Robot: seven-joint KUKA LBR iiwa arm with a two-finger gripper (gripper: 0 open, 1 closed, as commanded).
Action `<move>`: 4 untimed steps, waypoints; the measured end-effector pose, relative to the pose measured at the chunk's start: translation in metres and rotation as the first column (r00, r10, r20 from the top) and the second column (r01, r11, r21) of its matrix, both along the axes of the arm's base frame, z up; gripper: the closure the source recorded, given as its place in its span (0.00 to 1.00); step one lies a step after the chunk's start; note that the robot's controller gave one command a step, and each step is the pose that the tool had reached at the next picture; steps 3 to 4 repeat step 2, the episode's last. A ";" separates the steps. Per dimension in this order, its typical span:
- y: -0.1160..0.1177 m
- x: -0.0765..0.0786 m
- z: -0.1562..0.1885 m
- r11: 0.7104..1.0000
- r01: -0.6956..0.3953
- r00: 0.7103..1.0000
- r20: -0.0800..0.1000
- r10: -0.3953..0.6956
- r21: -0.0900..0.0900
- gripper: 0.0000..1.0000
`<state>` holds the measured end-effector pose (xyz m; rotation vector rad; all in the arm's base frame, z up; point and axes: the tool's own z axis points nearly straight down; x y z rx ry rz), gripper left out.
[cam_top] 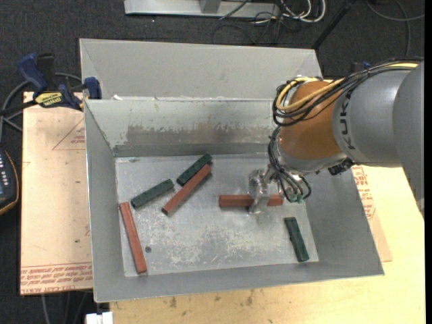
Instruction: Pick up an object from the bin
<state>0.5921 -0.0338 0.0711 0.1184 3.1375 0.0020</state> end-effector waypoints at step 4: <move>0.004 -0.019 0.174 0.992 -0.127 0.992 0.010 0.127 -0.003 1.00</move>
Offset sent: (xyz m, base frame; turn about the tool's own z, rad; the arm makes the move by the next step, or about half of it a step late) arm -0.0155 -0.0002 0.0936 -0.1039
